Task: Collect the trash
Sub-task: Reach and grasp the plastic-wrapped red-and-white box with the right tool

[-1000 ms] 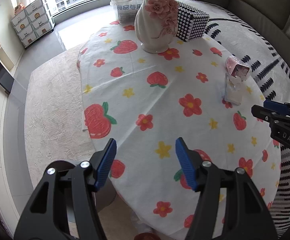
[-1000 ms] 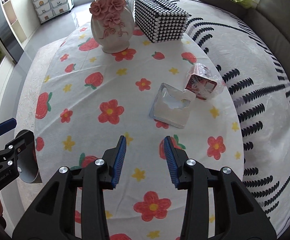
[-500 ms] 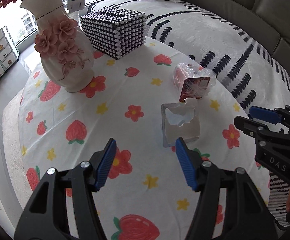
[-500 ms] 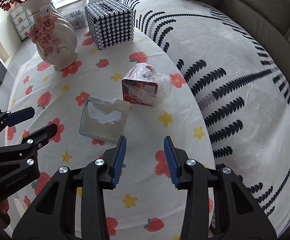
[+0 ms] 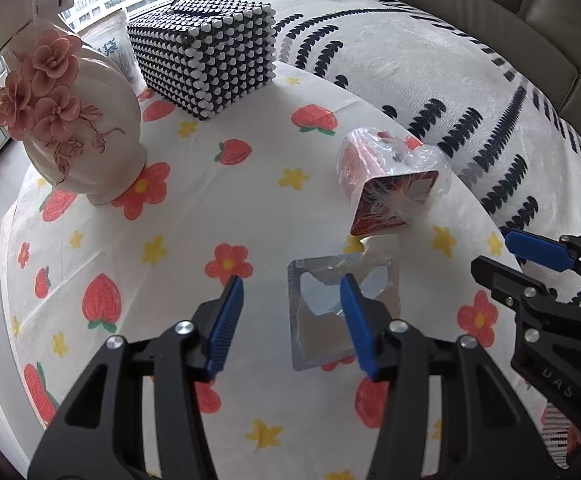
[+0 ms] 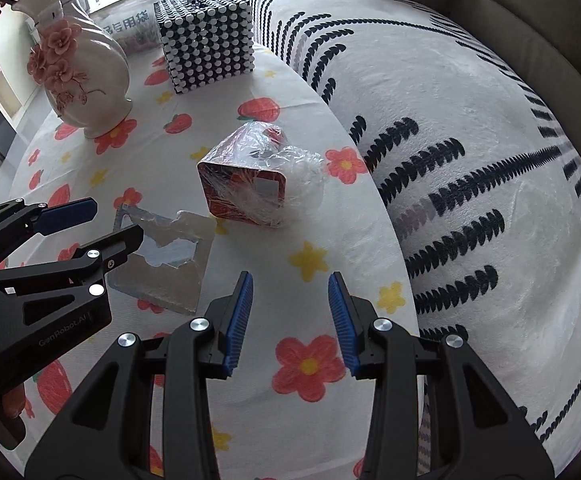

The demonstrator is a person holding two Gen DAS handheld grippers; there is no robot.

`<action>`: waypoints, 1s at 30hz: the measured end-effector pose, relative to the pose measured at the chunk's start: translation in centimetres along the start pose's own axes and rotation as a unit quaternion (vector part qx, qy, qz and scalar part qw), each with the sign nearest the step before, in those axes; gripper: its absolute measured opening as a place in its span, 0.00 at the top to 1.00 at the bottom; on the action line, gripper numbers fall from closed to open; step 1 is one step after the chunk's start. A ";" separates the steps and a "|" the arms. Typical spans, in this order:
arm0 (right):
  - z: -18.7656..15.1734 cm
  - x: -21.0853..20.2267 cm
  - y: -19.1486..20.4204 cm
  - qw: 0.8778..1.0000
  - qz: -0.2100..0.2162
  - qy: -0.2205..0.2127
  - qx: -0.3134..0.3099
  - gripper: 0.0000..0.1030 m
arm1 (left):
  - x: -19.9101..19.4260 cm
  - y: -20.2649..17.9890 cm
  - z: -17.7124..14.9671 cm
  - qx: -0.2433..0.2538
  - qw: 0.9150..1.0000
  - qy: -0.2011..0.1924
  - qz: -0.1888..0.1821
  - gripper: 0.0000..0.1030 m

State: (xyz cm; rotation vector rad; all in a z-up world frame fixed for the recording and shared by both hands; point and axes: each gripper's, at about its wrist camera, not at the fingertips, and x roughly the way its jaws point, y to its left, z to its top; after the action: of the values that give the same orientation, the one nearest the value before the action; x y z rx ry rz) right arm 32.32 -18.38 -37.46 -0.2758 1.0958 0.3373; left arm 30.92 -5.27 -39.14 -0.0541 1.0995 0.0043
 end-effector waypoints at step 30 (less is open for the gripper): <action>4.9 6.0 1.2 1.000 -0.004 -0.023 -0.020 0.63 | -1.9 4.5 -1.5 -0.026 1.000 -0.011 0.004 0.94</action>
State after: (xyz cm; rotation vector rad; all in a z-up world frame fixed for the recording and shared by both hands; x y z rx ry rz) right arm 38.34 -14.59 -40.80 -0.3067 1.0442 0.3576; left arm 28.55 -0.82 -38.29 -0.0967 1.0778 0.0415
